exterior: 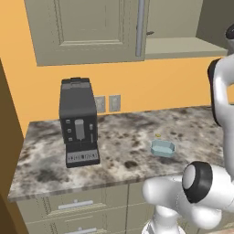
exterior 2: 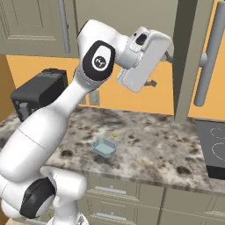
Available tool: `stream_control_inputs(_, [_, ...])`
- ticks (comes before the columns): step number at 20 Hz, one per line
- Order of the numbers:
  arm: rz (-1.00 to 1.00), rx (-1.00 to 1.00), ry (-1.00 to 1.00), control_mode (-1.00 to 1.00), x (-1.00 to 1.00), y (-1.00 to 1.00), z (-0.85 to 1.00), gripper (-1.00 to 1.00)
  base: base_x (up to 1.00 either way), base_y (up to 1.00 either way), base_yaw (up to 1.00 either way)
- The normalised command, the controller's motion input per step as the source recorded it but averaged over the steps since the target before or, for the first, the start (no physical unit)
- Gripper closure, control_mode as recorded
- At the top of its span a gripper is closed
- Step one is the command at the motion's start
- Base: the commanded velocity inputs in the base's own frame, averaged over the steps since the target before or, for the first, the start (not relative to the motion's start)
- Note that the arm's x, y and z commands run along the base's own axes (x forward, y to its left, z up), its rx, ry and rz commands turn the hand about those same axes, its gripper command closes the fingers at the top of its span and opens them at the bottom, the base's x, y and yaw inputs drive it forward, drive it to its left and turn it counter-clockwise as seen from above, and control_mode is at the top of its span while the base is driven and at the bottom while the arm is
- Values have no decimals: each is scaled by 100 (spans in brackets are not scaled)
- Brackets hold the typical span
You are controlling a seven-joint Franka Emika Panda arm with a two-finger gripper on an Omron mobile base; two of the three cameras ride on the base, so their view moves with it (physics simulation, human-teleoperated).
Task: Pick the pan from the cabinet and place it on the stove. Then turn on the stove burner for the pan.
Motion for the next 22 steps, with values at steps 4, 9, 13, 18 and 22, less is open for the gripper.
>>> stream_control_inputs(4, [2,0,-28,-100,-53,96,0,-100,0,0,0])
stream_control_inputs(9, [10,0,-24,-100,-18,100,0,-100,0,0,0])
stream_control_inputs(13, [19,2,-31,-100,-3,100,0,-100,0,0,0])
stream_control_inputs(18, [19,6,-30,-100,0,100,0,-100,0,0,0])
stream_control_inputs(22, [16,14,-24,-100,0,99,0,-100,0,0,0])
